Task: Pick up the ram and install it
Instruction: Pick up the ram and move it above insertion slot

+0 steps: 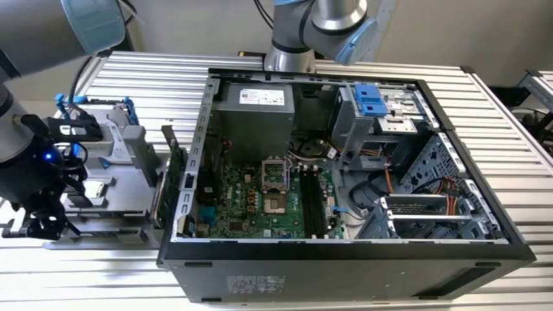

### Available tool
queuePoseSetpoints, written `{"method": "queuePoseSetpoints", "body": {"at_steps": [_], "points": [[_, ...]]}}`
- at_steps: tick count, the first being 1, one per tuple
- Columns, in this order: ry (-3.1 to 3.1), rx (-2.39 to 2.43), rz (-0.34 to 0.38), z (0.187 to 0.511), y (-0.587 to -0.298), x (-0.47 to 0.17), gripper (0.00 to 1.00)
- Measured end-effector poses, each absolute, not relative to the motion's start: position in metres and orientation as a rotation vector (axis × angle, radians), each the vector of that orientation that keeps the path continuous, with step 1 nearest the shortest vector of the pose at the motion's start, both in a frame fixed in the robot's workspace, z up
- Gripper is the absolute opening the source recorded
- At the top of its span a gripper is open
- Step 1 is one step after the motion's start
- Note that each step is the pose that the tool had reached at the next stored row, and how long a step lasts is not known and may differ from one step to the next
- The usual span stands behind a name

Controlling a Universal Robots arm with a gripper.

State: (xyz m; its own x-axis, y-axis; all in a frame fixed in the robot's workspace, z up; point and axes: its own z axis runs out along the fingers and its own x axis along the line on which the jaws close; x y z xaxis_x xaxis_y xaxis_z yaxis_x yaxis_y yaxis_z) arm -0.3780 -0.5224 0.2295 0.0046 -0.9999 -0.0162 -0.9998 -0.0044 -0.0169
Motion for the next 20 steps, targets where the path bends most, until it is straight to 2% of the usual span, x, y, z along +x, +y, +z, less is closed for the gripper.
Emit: {"method": "queuePoseSetpoints", "body": {"at_steps": [20], "points": [[2.209, -2.202, 0.000, 0.193, -0.524, -0.378, 1.00]]}}
